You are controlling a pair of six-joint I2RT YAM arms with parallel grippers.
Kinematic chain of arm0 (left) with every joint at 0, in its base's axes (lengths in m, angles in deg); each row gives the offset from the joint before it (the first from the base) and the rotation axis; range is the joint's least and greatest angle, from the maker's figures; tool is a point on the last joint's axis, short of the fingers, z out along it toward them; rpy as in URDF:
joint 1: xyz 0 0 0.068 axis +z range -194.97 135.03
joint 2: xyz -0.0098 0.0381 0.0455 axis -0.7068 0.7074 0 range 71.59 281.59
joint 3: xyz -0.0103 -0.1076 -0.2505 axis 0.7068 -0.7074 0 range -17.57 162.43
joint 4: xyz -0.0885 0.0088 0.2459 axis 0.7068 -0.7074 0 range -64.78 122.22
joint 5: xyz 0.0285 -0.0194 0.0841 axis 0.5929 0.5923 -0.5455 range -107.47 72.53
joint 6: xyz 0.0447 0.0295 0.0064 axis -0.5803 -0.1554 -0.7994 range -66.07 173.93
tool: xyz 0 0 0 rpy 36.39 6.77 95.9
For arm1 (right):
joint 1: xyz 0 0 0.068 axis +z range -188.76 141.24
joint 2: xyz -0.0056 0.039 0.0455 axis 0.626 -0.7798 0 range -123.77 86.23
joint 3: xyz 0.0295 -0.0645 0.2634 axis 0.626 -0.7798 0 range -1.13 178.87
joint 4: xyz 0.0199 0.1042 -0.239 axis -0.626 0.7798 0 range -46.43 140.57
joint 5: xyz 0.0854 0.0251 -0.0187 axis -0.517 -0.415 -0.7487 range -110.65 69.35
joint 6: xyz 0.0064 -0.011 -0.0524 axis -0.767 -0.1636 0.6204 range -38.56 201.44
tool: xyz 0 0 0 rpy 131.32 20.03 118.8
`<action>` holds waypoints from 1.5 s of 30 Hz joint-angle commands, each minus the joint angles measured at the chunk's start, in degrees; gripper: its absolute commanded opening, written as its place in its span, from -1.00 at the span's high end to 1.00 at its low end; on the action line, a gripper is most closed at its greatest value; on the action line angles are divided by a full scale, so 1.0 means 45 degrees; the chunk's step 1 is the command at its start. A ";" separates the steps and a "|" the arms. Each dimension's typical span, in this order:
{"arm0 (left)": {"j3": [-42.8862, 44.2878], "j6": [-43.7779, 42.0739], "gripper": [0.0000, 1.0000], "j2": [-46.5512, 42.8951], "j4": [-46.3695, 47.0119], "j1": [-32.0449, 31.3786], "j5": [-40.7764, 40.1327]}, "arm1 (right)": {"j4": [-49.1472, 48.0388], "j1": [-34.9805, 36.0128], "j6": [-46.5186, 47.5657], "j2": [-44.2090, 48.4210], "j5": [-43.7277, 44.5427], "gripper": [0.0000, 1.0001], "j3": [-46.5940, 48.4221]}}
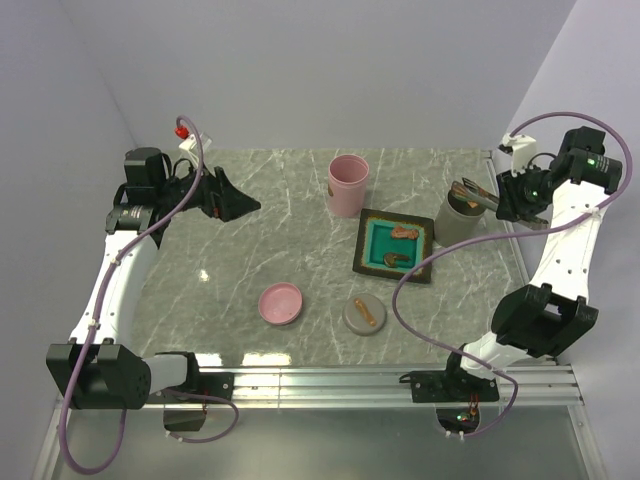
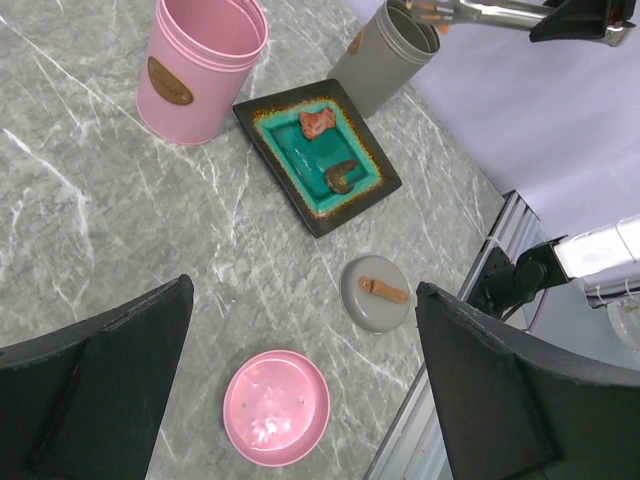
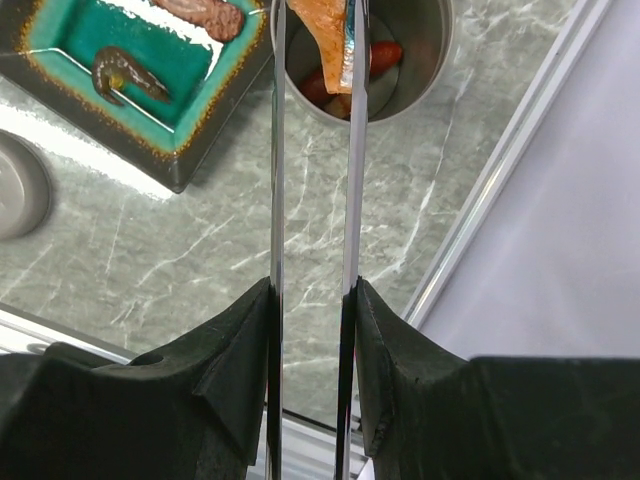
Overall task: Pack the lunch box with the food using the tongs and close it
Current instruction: Place the food into the lunch box, then pick up the food using the clamp
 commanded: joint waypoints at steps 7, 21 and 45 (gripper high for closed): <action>-0.0033 0.0021 -0.99 -0.0467 0.0361 0.0031 0.0346 | -0.0531 -0.0383 0.0415 -0.0043 0.0318 0.25 -0.0617; 0.0084 -0.0018 -0.99 -0.0369 0.0283 0.0051 0.0366 | 0.0073 -0.0500 0.0571 -0.0180 -0.0130 -0.04 0.0300; 0.0280 -0.0917 -0.99 -0.0233 -0.0460 0.0051 0.0991 | -0.1465 0.4909 0.1547 0.3511 0.1819 0.15 -0.6822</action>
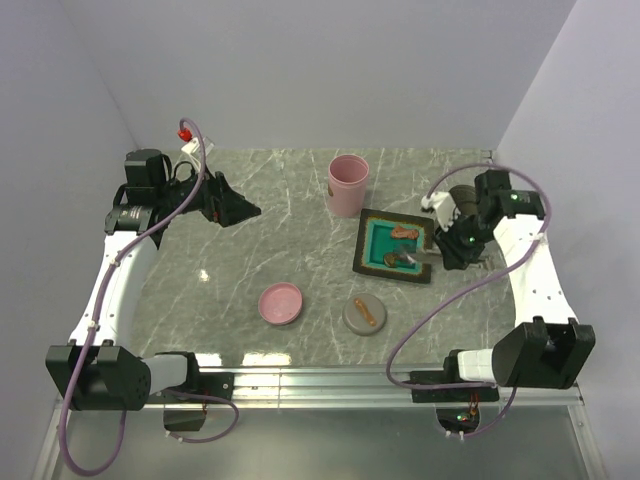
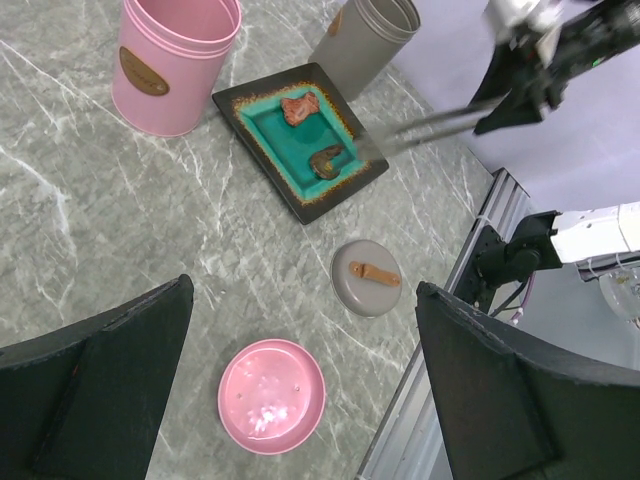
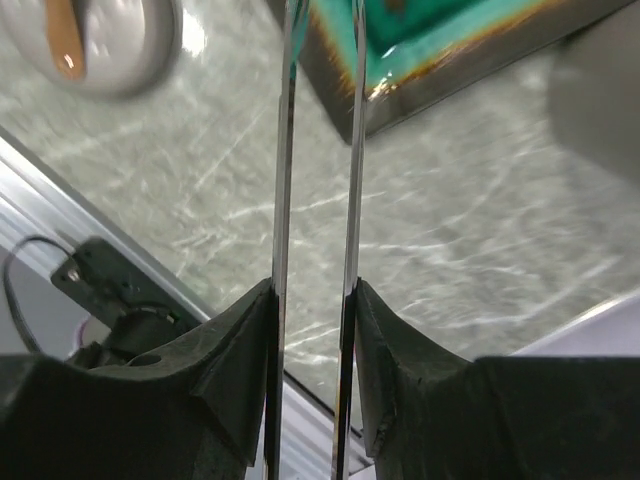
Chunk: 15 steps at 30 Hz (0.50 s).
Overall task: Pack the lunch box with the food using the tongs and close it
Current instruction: Pick up the food using the clamp
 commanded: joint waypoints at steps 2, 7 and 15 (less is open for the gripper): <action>0.0294 -0.0299 -0.99 -0.0067 0.0074 0.0051 0.0296 | -0.1439 0.0431 0.0387 0.0675 0.1089 0.17 -0.1252; 0.0392 -0.0359 -0.99 0.0128 -0.0004 0.0051 0.0257 | -0.1930 0.0452 0.0269 0.0480 0.1480 0.17 -0.1391; 0.0373 -0.0222 -0.99 0.0246 0.0171 0.0051 0.0374 | -0.2418 0.0433 0.0445 0.0266 0.1812 0.17 -0.1586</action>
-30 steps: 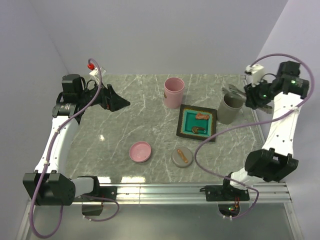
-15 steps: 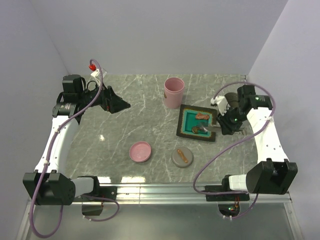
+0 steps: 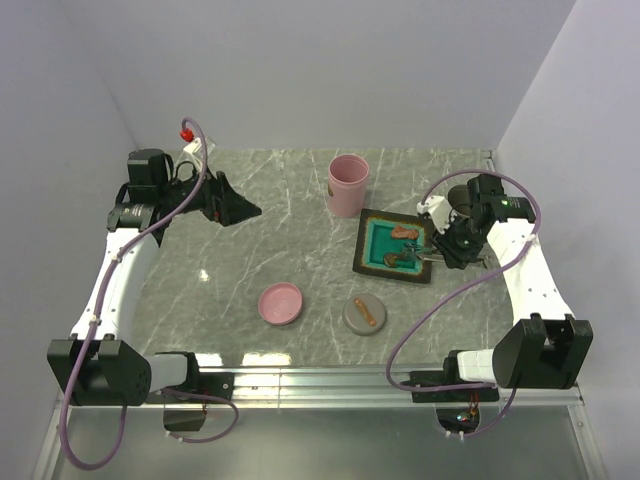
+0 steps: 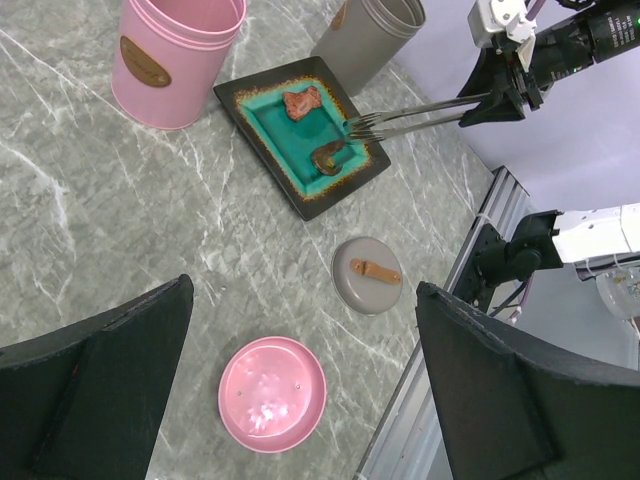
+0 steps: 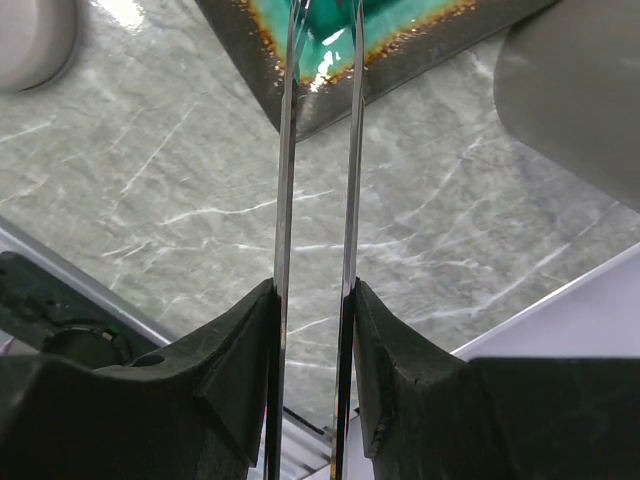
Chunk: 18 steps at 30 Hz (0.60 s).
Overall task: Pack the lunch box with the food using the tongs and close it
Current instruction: Pick up the food using the clamp
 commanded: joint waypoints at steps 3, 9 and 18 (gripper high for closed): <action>0.0373 -0.0134 -0.99 0.0018 0.0230 0.0051 0.0335 | -0.0602 0.0059 0.0285 -0.0056 0.0356 0.16 0.0002; 0.0451 -0.0252 -0.99 0.0135 0.0113 0.0051 0.0179 | -0.0251 0.0098 0.0402 -0.0486 0.0024 0.08 0.0237; 0.0373 -0.0154 -0.99 0.0252 0.0230 0.0051 0.0218 | -0.0524 0.0137 0.0441 -0.0720 0.0005 0.09 -0.0096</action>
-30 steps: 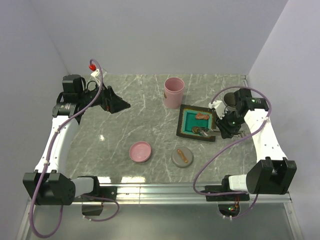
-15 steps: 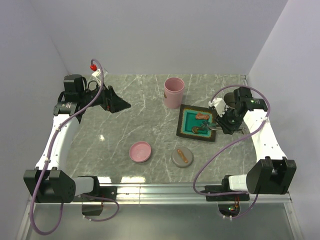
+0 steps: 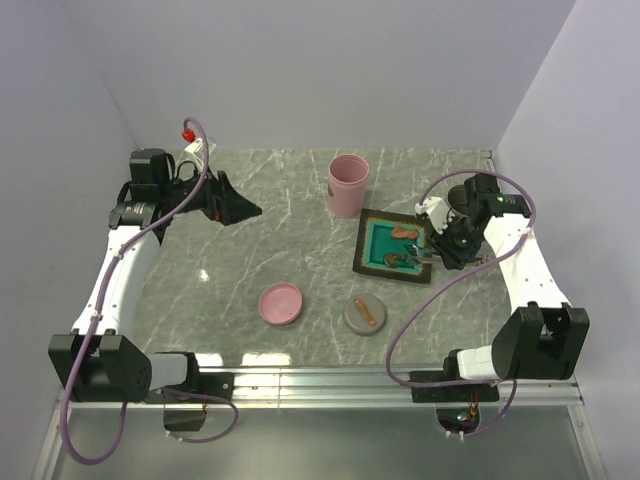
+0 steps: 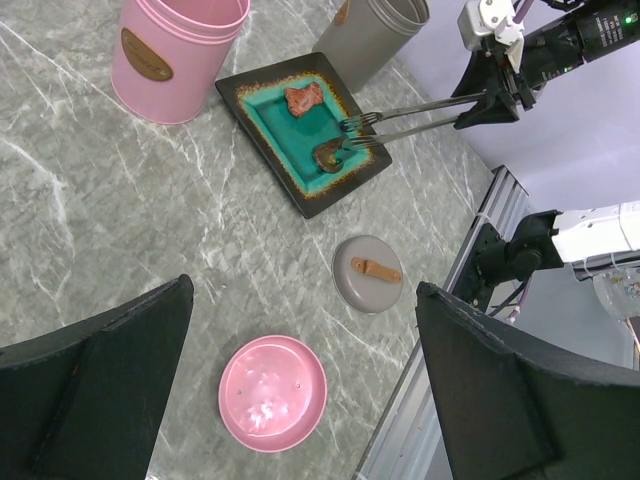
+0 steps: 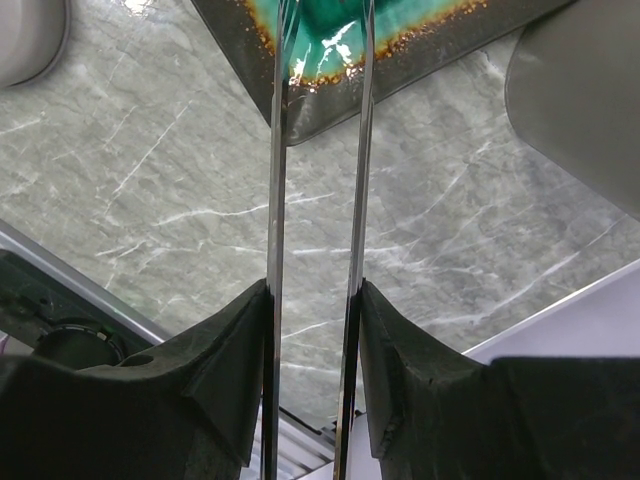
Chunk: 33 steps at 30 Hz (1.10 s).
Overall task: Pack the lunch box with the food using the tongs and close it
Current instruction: Pick up the food using the clamp
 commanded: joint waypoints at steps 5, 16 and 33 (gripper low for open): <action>0.0490 -0.0232 -0.99 0.0058 0.0147 0.0051 0.0203 | -0.0364 0.0117 0.0208 -0.0387 -0.0332 0.10 -0.0003; 0.0373 -0.0291 -0.99 -0.0040 0.0108 0.0051 0.0145 | 0.0027 0.0117 0.0169 -0.0973 -0.1015 0.19 0.0173; 0.0412 -0.0349 -0.99 -0.0313 -0.0009 0.0051 0.0183 | 0.1140 0.0000 -0.0144 0.0062 -0.1777 0.67 0.1227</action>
